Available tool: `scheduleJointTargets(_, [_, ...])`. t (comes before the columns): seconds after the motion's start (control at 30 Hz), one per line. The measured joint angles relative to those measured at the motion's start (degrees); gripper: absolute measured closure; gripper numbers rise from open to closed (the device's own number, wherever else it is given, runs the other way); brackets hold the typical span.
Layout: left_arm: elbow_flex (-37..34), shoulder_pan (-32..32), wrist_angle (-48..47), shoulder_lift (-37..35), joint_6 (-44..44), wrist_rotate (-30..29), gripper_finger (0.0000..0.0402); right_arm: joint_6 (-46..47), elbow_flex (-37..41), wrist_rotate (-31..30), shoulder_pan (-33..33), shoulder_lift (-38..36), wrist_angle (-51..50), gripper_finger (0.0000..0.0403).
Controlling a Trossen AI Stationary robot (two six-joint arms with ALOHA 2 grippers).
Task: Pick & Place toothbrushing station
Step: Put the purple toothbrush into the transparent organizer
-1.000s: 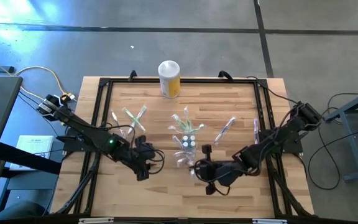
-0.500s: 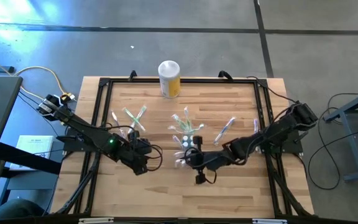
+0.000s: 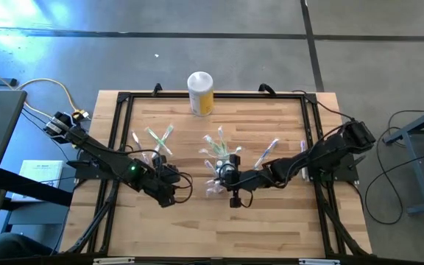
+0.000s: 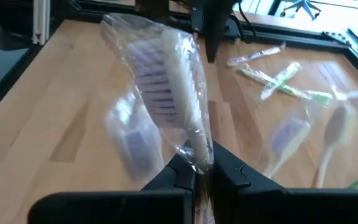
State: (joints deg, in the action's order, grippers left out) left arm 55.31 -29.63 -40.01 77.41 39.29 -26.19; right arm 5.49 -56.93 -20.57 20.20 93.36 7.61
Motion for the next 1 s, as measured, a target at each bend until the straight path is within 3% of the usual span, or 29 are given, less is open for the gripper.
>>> scheduleJointTargets(0.23, [0.0, 0.0, 0.11, 0.0, -0.02, -0.56, 0.0192, 3.41, 4.5, 0.06, -0.54, 0.0, 4.67, 0.0392])
scheduleJointTargets(0.7, [0.0, 0.0, 0.14, 0.09, -0.02, -3.37, 0.0192, 11.31, 10.25, 7.23, -3.67, -0.02, 12.55, 0.039])
scheduleJointTargets(1.0, [0.0, 0.0, 0.11, 0.09, -0.02, -3.44, 0.0192, 11.21, 10.23, 8.94, -4.23, -0.02, 11.19, 0.0338])
